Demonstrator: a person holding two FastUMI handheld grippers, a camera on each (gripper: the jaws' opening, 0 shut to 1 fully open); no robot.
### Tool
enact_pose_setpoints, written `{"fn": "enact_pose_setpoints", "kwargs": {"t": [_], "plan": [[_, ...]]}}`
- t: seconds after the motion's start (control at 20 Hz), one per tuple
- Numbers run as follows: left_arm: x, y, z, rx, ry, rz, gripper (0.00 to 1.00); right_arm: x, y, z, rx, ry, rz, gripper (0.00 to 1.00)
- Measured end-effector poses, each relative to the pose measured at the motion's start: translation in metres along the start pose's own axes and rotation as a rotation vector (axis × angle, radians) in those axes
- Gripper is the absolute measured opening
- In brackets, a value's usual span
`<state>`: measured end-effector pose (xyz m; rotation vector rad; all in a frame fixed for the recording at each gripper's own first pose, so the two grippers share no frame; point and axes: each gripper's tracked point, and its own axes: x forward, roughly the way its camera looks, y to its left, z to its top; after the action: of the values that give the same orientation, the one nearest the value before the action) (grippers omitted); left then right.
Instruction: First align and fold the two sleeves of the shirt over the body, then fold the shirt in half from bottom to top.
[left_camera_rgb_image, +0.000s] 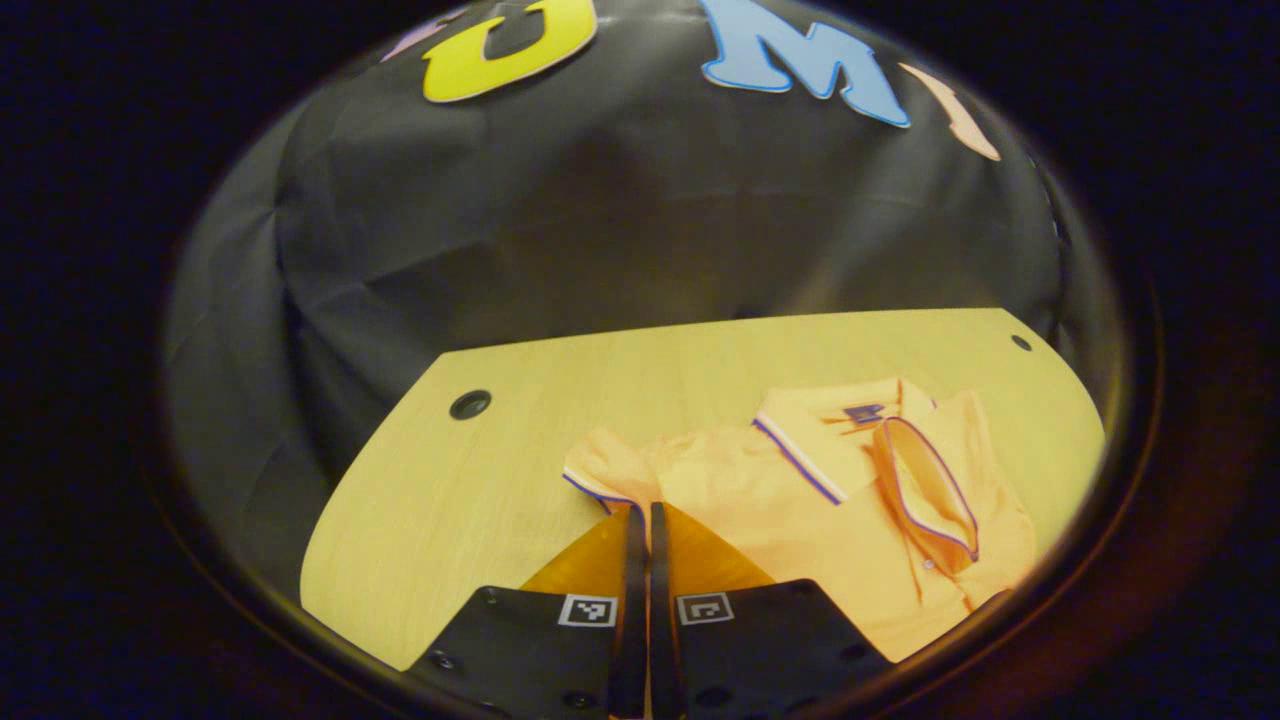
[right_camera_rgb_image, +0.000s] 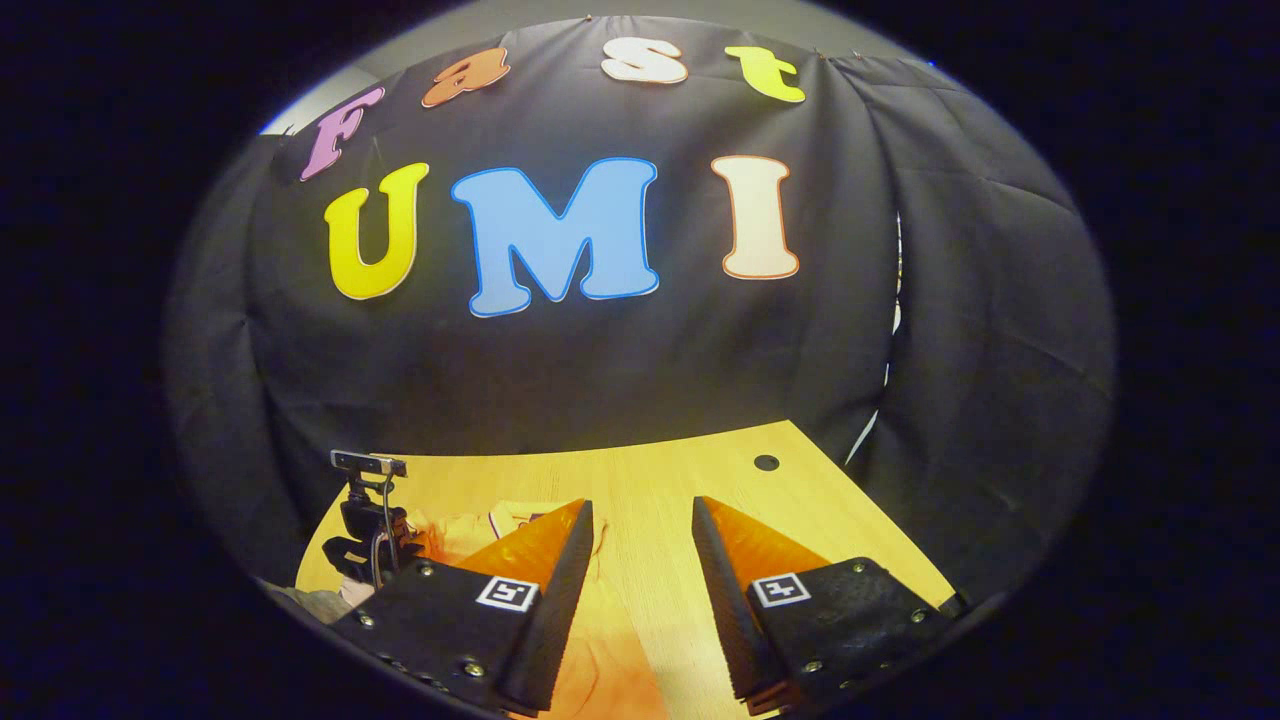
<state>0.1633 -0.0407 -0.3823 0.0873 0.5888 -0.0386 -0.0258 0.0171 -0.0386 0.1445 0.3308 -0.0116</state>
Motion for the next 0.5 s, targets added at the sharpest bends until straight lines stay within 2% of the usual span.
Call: {"fn": "enact_pose_setpoints", "kwargs": {"t": [0.15,0.2,0.25,0.35,0.4,0.45,0.5], "plan": [[-0.01,-0.065,0.018,0.095,-0.041,-0.117,0.07,-0.001,-0.002,0.001,0.013,-0.003,-0.003,0.63],[-0.014,-0.083,0.018,0.115,-0.043,-0.147,0.12,-0.001,-0.003,-0.002,0.017,-0.003,-0.005,0.63],[-0.016,-0.098,0.018,0.13,-0.043,-0.173,0.12,-0.001,-0.004,-0.002,0.022,-0.002,-0.006,0.63],[-0.023,-0.121,0.015,0.142,-0.032,-0.214,0.05,-0.003,-0.006,-0.004,0.032,0.002,-0.01,0.63],[-0.027,-0.134,0.014,0.135,-0.021,-0.242,0.16,-0.002,-0.006,-0.004,0.036,0.005,-0.013,0.63],[-0.034,-0.146,0.013,0.117,-0.013,-0.283,0.34,-0.003,-0.007,-0.005,0.04,0.008,-0.015,0.63],[-0.041,-0.151,0.015,0.102,-0.013,-0.303,0.32,-0.002,-0.007,-0.006,0.043,0.012,-0.017,0.63]]}}
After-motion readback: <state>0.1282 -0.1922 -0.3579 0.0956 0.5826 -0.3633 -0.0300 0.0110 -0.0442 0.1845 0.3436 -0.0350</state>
